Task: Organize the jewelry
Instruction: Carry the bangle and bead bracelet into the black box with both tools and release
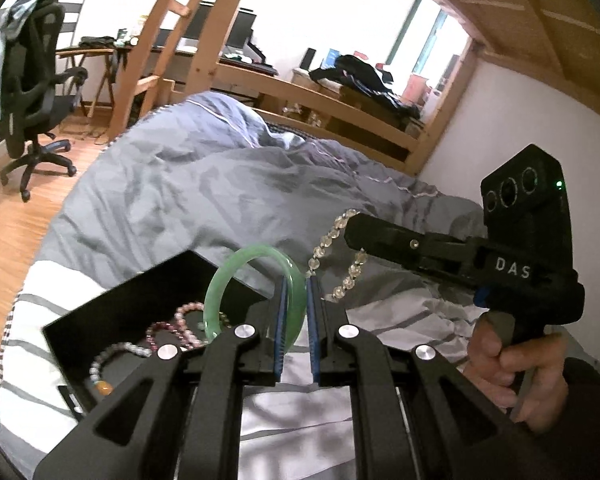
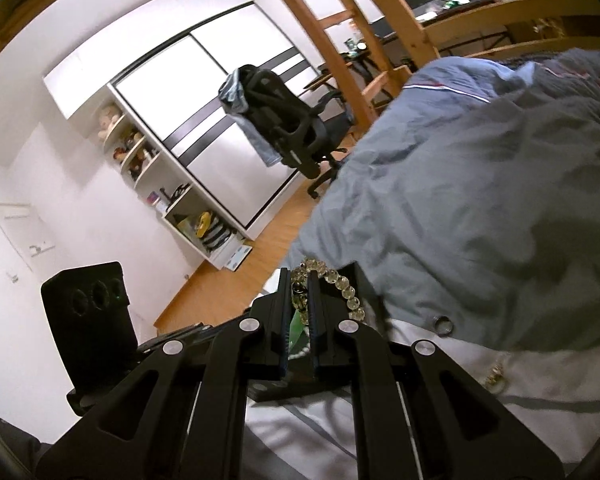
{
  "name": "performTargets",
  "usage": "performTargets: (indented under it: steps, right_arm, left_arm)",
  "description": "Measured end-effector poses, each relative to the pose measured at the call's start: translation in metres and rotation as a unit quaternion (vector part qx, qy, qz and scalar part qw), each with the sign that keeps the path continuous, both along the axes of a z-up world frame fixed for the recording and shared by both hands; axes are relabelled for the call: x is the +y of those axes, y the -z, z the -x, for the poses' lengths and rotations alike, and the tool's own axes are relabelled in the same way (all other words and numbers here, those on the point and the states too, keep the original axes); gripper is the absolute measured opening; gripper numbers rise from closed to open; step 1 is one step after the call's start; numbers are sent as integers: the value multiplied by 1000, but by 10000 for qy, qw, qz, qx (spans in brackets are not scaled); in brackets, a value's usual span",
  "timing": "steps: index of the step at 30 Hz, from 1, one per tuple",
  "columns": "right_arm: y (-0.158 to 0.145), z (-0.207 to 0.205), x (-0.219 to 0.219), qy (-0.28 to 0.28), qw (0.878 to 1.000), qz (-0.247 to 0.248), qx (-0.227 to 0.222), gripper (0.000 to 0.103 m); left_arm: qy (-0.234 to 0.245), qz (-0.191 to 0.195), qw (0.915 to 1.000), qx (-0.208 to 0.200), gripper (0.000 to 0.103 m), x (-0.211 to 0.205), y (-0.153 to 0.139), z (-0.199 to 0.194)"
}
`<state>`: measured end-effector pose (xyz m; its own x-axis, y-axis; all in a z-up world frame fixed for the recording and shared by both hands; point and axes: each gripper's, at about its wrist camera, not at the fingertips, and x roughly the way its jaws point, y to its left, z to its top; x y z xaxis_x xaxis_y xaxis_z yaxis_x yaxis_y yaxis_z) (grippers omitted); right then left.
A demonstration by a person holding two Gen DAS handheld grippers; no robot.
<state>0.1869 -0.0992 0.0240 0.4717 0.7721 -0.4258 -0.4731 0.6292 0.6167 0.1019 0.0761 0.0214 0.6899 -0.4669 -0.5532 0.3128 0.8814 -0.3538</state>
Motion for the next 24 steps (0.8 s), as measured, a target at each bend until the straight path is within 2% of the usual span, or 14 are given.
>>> performTargets:
  steps: [6,11,15,21,24]
  right_arm:
    - [-7,-2,33,-260,9996,87,-39,9]
    - [4,-5,57,-475,9984,312,64,9]
    - [19,-9,63,-526,9975,394,259,9]
    - [30,-9,59,-573,9963,454,458,11]
    - [29,-7,56,-599,9962,438,457,30]
  left_arm:
    - [-390,-105,9991,104,9,23,6,2]
    - [-679,-208,9973,193,9,38,11,3]
    - [-891,-242,9951,350,9,46,18,2]
    - [-915,-204,9949,366,10,45,18,0]
    - [-901,-170,9951,382,11,44,20,1]
